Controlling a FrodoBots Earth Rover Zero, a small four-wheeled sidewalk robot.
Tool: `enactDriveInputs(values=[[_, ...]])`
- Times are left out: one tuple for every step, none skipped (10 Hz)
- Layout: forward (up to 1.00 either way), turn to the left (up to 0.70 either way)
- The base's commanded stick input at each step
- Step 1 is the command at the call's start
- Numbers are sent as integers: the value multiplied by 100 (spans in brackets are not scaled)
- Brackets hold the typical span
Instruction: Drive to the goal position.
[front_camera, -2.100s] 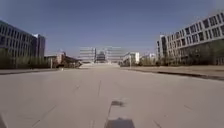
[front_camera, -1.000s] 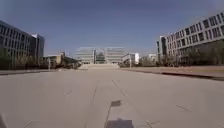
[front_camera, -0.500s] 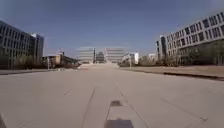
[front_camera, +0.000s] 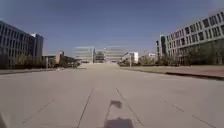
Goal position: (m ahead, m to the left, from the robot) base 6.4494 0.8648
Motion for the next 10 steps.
enactDriveInputs(values=[[70, 0], [70, 0], [70, 0], [70, 0], [70, 0], [70, 0], [70, 0], [70, 0], [70, 0], [70, 0]])
